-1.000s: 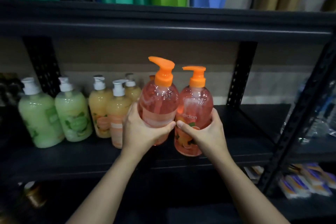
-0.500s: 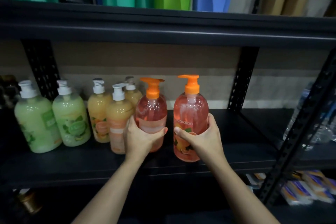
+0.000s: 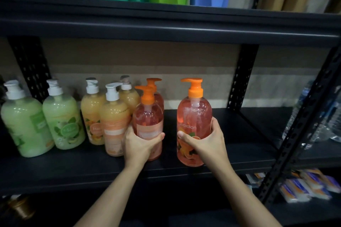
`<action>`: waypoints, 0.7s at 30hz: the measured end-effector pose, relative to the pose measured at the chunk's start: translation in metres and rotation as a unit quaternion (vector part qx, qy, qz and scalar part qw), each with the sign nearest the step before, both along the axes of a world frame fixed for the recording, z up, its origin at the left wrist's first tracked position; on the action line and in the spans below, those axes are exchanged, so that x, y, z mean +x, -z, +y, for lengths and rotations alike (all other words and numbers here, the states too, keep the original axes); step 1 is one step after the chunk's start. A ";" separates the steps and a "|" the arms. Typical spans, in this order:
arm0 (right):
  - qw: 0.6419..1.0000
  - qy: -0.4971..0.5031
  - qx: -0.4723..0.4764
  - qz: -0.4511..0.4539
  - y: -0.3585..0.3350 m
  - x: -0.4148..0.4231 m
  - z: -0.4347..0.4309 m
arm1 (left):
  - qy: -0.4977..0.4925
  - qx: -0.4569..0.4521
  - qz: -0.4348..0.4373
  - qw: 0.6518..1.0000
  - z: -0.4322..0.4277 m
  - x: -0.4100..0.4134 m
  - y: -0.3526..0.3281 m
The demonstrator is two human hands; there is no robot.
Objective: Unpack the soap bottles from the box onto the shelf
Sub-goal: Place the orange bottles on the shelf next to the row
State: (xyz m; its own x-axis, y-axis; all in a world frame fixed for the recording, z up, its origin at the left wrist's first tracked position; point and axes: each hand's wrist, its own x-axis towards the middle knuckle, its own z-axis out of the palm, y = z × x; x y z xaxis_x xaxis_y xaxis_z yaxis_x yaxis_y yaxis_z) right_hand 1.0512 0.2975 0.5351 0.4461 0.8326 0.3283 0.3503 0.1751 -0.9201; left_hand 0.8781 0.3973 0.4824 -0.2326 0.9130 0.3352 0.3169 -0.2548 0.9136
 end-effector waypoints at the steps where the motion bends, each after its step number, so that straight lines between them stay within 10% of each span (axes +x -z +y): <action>1: 1.000 0.000 -0.001 0.000 0.001 0.001 0.000 | 0.000 -0.004 -0.002 1.000 0.000 0.000 0.000; 21: 1.000 0.017 -0.004 -0.002 -0.008 0.001 0.028 | 0.007 -0.030 0.020 0.999 -0.001 -0.003 0.002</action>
State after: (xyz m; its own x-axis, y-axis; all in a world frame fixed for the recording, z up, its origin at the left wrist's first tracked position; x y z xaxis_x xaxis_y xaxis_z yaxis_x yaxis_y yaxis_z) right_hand 1.0519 0.3250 0.5434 0.4719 0.8201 0.3238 0.3600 0.1560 -0.9198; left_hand 0.8749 0.3962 0.4809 -0.2080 0.9347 0.2882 0.3504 -0.2039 0.9141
